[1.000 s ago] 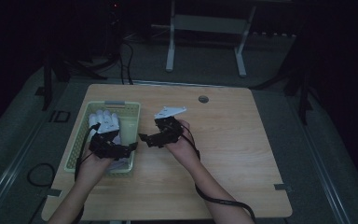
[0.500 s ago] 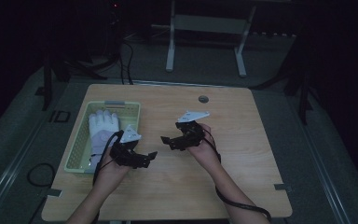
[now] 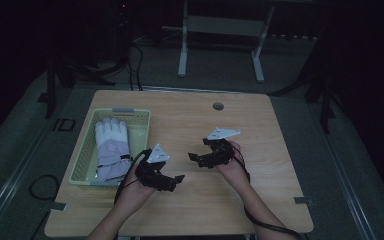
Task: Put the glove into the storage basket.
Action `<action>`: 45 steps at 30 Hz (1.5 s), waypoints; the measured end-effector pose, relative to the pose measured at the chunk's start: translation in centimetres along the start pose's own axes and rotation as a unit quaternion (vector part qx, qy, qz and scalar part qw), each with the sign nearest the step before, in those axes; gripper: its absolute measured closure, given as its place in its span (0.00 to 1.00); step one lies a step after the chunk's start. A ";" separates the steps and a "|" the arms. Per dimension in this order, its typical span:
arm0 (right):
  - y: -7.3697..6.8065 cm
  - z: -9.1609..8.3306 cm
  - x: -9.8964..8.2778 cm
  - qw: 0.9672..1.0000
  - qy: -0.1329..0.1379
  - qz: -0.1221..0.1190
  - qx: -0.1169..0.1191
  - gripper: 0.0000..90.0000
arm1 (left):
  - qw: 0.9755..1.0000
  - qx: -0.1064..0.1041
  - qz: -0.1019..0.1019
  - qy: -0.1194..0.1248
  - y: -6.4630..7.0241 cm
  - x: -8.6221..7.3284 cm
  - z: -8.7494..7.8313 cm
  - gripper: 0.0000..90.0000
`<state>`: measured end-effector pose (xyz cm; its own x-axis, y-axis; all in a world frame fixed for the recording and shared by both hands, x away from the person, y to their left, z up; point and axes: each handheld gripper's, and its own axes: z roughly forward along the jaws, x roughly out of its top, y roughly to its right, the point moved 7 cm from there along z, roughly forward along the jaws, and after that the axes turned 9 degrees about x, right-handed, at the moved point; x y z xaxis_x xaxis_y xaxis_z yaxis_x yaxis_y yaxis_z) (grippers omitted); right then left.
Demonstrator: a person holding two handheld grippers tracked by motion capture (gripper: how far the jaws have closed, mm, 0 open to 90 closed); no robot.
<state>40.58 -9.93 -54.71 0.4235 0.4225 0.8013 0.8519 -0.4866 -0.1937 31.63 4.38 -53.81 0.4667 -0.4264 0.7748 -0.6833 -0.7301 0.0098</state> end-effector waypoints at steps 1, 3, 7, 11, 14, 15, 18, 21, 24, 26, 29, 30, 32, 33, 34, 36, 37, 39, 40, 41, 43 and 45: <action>0.2 -0.1 -0.3 1.000 0.000 -0.001 0.000 0.16 | 1.000 -0.005 0.000 -0.001 0.3 -0.1 0.2 0.14; 0.3 -0.4 -0.8 1.000 0.000 0.001 0.001 0.16 | 1.000 -0.015 0.001 -0.002 0.9 -0.2 0.6 0.14; 0.5 -0.7 -1.6 1.000 -0.001 -0.003 0.005 0.16 | 0.999 -0.034 0.004 0.005 1.9 -0.4 1.3 0.14; 0.8 -1.7 -2.8 1.000 0.004 -0.003 0.003 0.16 | 0.997 -0.073 0.010 -0.006 3.7 -0.9 3.1 0.14; 0.9 -2.2 -3.4 1.000 0.003 -0.002 0.001 0.16 | 0.996 -0.083 0.016 -0.011 4.5 -1.2 3.7 0.14; 0.9 -2.7 -4.0 1.000 0.002 -0.001 0.001 0.16 | 0.996 -0.088 0.028 -0.016 5.1 -1.5 4.2 0.14; 1.0 -3.1 -4.6 1.000 0.000 -0.004 0.000 0.16 | 0.994 -0.098 0.035 -0.019 5.7 -1.6 4.5 0.14; 1.0 -3.7 -5.6 1.000 -0.006 -0.008 0.002 0.16 | 0.993 -0.105 0.043 -0.016 6.4 -1.7 4.8 0.14; 1.1 -4.1 -6.3 1.000 -0.007 -0.011 0.001 0.16 | 0.993 -0.112 0.042 -0.012 6.8 -1.6 4.9 0.14; 1.0 -4.3 -6.6 1.000 -0.003 -0.009 0.003 0.16 | 0.992 -0.116 0.038 -0.009 7.1 -1.6 5.1 0.14; 1.0 -4.7 -7.0 1.000 -0.005 -0.008 0.002 0.16 | 0.992 -0.118 0.045 -0.011 7.6 -1.7 5.3 0.14; 1.0 -4.9 -7.2 1.000 -0.006 -0.008 0.002 0.16 | 0.991 -0.122 0.046 -0.012 7.7 -1.7 5.4 0.14; 0.9 -5.2 -7.6 1.000 -0.006 -0.009 0.000 0.16 | 0.991 -0.127 0.048 -0.006 8.0 -1.8 5.5 0.14; 0.9 -5.3 -7.7 1.000 -0.002 -0.010 -0.001 0.16 | 0.991 -0.127 0.048 -0.002 8.1 -1.8 5.6 0.14; 0.9 -5.5 -7.8 1.000 -0.001 -0.011 -0.003 0.16 | 0.990 -0.130 0.050 0.001 8.3 -1.8 5.6 0.14; 0.8 -5.7 -8.2 1.000 0.000 -0.010 -0.004 0.16 | 0.990 -0.132 0.055 -0.003 8.5 -2.1 5.9 0.14; 0.8 -5.7 -8.4 1.000 -0.002 -0.010 -0.005 0.16 | 0.989 -0.133 0.058 -0.005 8.6 -2.2 6.0 0.14; 0.6 -5.9 -8.8 1.000 -0.001 -0.013 -0.002 0.16 | 0.989 -0.138 0.060 -0.008 8.9 -2.4 6.1 0.14; 0.6 -6.0 -9.0 1.000 -0.001 -0.012 -0.001 0.16 | 0.988 -0.140 0.063 -0.006 9.0 -2.5 6.1 0.14; 0.5 -6.1 -9.2 1.000 -0.002 -0.012 -0.001 0.16 | 0.988 -0.142 0.062 -0.008 9.1 -2.6 6.2 0.14; 0.5 -6.3 -9.5 1.000 -0.005 -0.014 -0.006 0.16 | 0.987 -0.147 0.063 -0.007 9.2 -2.7 6.2 0.14; 0.5 -6.5 -9.8 1.000 -0.007 -0.016 -0.009 0.16 | 0.987 -0.149 0.063 -0.005 9.3 -2.8 6.2 0.14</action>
<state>34.87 -19.32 -58.97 0.4010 0.4482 0.7990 0.8589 -0.4873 -0.1577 27.43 -4.48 -59.83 0.3727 -0.5100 0.7753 -0.8702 -0.4821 0.1012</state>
